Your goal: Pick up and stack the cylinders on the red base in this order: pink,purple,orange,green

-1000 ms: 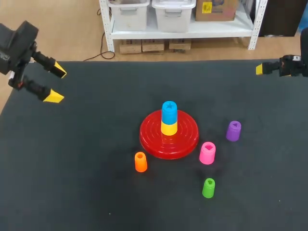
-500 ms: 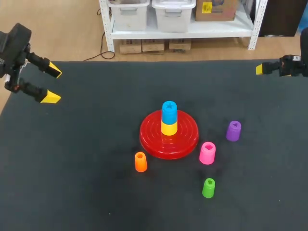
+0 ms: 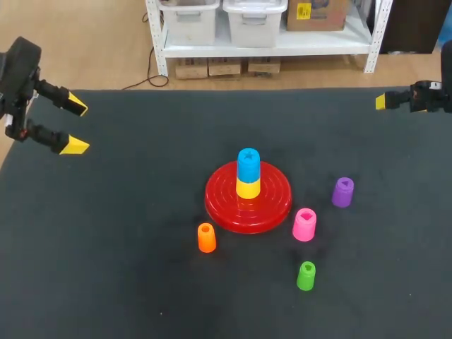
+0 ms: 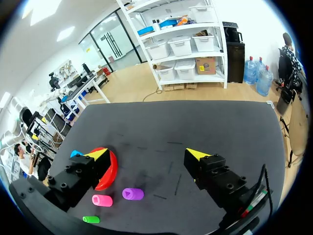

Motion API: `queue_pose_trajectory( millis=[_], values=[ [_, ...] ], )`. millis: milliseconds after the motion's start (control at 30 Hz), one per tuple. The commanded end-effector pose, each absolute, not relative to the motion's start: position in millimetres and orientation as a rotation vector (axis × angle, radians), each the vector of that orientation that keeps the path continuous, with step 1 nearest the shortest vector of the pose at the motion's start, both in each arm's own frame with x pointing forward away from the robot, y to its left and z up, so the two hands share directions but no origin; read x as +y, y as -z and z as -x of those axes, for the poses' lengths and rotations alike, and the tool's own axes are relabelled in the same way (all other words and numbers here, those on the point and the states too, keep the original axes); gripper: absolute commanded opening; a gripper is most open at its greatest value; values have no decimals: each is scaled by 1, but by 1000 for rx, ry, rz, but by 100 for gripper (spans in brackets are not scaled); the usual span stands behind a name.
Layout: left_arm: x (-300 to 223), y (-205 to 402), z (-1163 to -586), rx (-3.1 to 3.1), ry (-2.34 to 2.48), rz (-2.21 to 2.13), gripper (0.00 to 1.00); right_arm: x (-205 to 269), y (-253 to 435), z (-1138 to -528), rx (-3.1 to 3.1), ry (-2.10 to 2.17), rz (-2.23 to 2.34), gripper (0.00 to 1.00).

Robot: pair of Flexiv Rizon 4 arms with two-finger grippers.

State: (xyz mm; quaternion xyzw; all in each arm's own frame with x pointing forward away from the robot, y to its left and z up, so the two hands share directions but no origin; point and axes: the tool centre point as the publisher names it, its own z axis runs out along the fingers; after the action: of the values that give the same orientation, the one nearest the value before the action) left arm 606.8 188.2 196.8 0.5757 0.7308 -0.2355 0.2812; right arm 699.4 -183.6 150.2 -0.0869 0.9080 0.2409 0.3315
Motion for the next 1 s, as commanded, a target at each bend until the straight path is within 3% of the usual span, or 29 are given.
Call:
queue_pose_trajectory(
  millis=[33, 833, 1000],
  values=[
    [189, -196, -606, 1953, 631, -1542, 100, -184, -150, -699, 2373, -633, 230, 100],
    [189, -196, -606, 1953, 631, -1542, 100, -184, -150, -699, 2373, -633, 230, 100],
    [189, -196, -606, 1953, 631, -1542, 100, -136, -163, -694, 2459, -470, 488, 100]
  ],
)
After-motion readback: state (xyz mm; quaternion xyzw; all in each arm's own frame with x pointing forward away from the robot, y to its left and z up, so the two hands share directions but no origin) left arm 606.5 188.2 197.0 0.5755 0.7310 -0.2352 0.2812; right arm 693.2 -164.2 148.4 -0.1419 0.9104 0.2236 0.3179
